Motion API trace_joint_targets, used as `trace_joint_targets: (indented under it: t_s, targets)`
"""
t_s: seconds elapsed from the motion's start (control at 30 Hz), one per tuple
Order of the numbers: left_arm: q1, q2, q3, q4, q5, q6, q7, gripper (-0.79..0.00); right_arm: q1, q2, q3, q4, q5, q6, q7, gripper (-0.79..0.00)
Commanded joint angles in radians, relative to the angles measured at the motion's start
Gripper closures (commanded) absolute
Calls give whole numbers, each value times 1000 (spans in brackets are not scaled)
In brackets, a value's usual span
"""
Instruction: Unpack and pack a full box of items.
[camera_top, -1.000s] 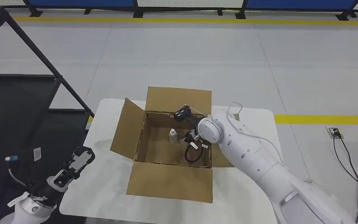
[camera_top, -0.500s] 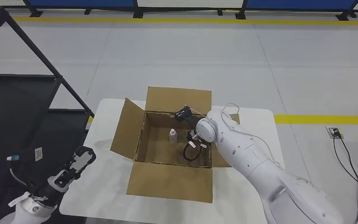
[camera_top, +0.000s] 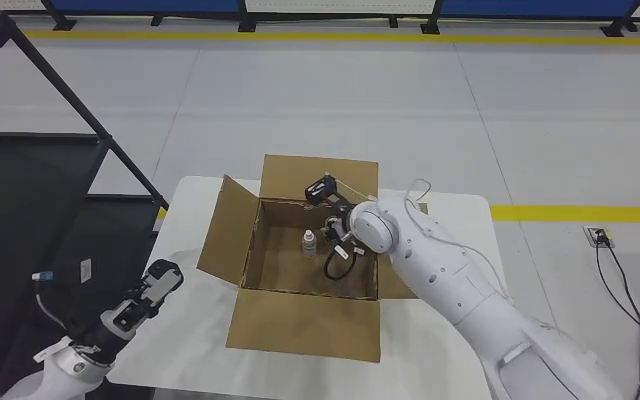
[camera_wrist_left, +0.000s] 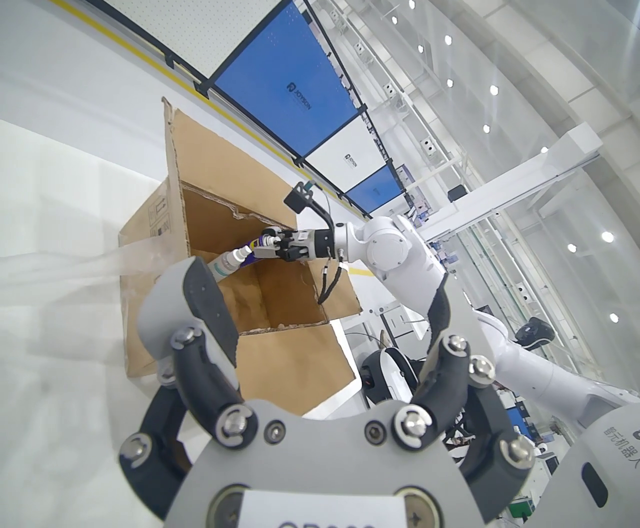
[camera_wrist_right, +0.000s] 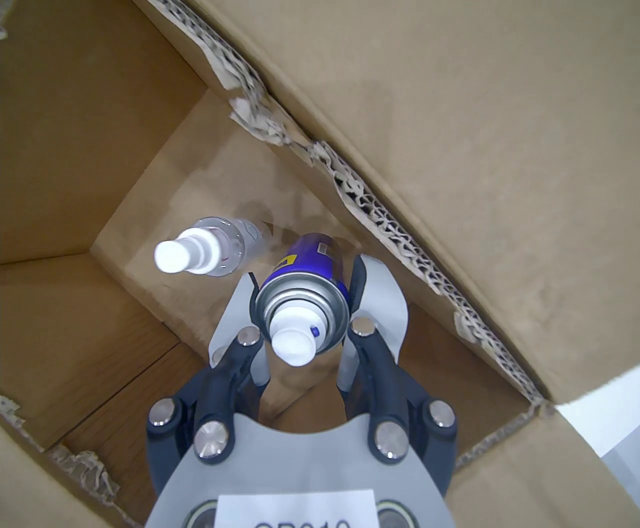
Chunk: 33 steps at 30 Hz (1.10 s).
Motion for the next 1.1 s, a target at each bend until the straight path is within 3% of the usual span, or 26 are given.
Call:
trace_joint_targets:
  t_s: [0.0,0.13,0.23,0.47,0.6,0.73,0.93,1.07]
  targets:
    - [-8,2,14,-2,9,2,-3,-785,-80,49,70,-208,-72,56,57,0]
    - [-18,6,36,-5,21,3,-4,-785,-278,128,216,-597,-236,149,174,0]
    - [-22,9,50,-7,28,5,-3,-785,-428,166,323,-831,-349,214,191,0]
    - [-19,14,77,-6,40,3,5,-785,-718,209,614,-1131,-493,397,70,0]
    - [-16,16,95,-6,47,5,6,-785,-818,222,801,-1119,-439,416,38,0]
    - [-14,19,111,-10,62,9,13,-785,-819,232,897,-990,-385,351,124,0]
    - [-10,22,129,-26,75,16,27,-785,-706,241,877,-709,-388,236,289,0]
    - [-9,24,137,-36,87,21,36,-785,-630,238,835,-575,-385,198,325,0]
